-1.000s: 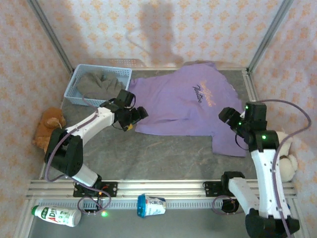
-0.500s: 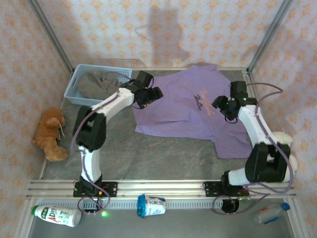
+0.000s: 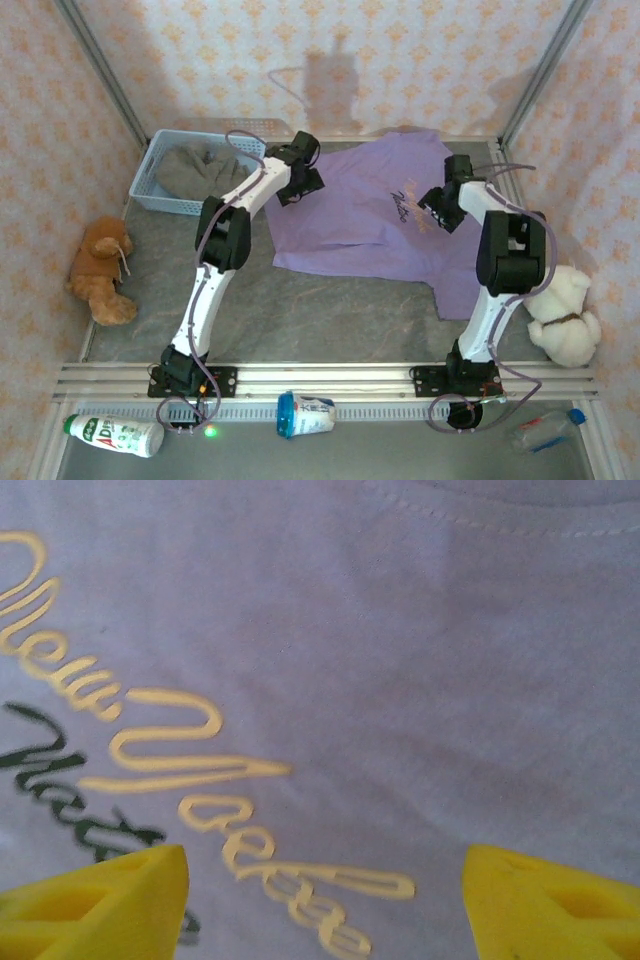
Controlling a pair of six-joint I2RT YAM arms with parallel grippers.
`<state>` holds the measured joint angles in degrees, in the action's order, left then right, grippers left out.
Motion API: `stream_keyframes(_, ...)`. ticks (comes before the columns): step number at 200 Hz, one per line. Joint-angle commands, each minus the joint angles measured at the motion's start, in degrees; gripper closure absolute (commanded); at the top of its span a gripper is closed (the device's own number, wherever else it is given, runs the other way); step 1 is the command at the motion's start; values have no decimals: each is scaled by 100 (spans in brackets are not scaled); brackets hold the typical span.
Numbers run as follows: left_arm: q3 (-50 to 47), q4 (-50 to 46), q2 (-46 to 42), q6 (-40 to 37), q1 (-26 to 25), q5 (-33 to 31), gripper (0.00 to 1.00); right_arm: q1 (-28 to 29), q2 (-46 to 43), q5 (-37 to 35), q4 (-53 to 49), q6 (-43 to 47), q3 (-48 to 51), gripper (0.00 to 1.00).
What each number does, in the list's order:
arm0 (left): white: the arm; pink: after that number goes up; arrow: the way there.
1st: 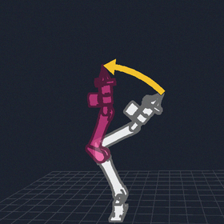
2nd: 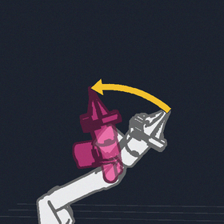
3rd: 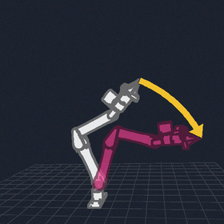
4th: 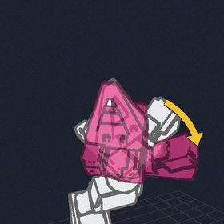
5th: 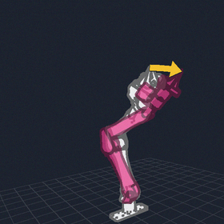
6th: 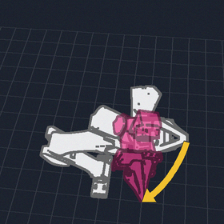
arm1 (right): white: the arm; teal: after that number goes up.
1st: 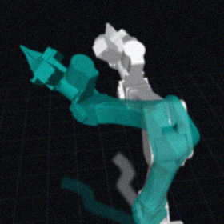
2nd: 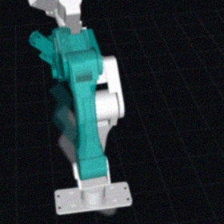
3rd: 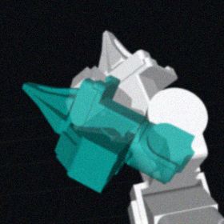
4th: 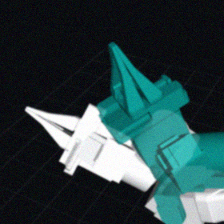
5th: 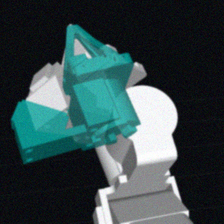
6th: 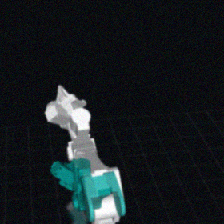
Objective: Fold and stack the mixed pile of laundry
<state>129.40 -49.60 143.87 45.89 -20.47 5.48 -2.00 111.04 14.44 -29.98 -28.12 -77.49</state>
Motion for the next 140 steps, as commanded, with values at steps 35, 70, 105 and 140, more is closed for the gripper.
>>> stream_keyframes(35, 1201, -503, 1126, 329, 258, 342, 19, -152, 428, -744, -800, -107, -630, 22)
stream_keyframes(70, 2383, 433, 1901, 316, 468, 1318, 20, -409, 256, -437, -956, -149, -453, 22)
stream_keyframes(105, 2865, 1258, 1893, 510, 613, 1866, 18, -196, -535, -208, -1035, 397, -332, 23)
stream_keyframes(140, 2798, 761, 1029, -215, 649, 2139, 7, 321, -1015, 162, -1250, 679, -380, 26)
